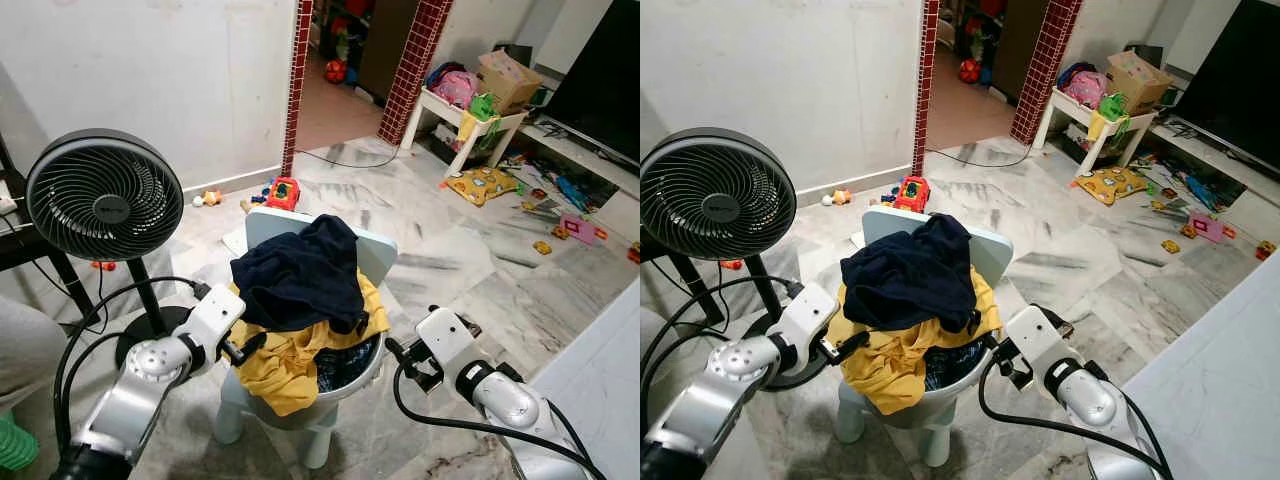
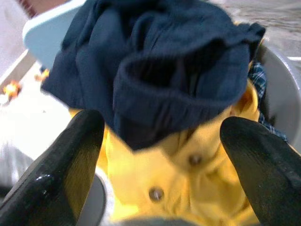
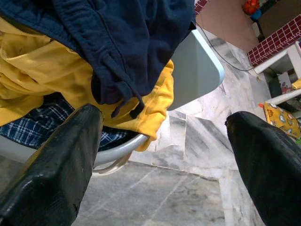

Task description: Hang hanger

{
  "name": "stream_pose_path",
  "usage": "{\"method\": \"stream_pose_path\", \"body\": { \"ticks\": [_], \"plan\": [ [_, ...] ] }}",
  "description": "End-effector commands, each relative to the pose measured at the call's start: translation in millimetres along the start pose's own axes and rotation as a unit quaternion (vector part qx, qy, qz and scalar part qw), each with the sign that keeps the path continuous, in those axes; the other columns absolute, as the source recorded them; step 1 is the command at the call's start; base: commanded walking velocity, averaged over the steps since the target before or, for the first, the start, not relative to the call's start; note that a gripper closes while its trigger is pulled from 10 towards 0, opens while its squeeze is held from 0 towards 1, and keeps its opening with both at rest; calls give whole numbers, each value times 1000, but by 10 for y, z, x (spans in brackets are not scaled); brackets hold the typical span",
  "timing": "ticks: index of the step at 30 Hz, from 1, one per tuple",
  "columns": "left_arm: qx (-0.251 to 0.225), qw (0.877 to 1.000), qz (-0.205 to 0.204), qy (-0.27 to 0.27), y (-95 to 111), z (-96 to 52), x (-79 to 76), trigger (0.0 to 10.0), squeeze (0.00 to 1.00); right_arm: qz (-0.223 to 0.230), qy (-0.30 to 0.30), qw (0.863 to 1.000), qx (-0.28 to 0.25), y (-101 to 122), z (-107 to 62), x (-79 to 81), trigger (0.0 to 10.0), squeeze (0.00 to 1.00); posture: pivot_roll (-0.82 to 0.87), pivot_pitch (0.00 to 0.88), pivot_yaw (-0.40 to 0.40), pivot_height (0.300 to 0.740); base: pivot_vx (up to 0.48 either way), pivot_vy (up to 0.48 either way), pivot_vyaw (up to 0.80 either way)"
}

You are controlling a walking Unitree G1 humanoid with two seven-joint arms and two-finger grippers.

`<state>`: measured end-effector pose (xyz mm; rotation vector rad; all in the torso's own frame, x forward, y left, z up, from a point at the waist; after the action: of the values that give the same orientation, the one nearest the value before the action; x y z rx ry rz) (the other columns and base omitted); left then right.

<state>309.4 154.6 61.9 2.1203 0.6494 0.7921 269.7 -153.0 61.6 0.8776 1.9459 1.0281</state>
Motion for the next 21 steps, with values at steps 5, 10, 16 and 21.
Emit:
{"method": "stream_pose_path", "body": {
  "ticks": [5,10,16,21],
  "plan": [
    [3,997,48,-53,15,50,-70,10000,0,5,59,998,-3,-14,-96,142,10000,0,119,0,-130,740,0,0,0],
    [-1,997,52,-59,27,52,-53,10000,0,1,75,997,8,-70,-127,181,10000,0,121,0,-128,740,0,0,0],
    [0,997,56,-59,36,17,-49,10000,0,-6,81,997,13,-87,-112,201,10000,0,131,0,-128,740,0,0,0],
    [-1,995,76,-58,38,-60,-69,10000,0,-11,88,996,16,-92,-106,226,10000,0,136,0,-126,740,0,0,0]
  ]
}}
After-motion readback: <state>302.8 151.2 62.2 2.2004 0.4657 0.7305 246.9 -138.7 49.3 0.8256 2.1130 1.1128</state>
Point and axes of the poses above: a point about 5 cm out from each wrist's last joint towards the gripper, its own z axis pointing out of the wrist towards the gripper, its own y axis along the axis of the wrist's last joint, x = y × z, the point moved 3 cm from there along z, pointing out of the wrist towards the gripper, and after that the axes turned 5 degrees about z, right-handed, at the moved point
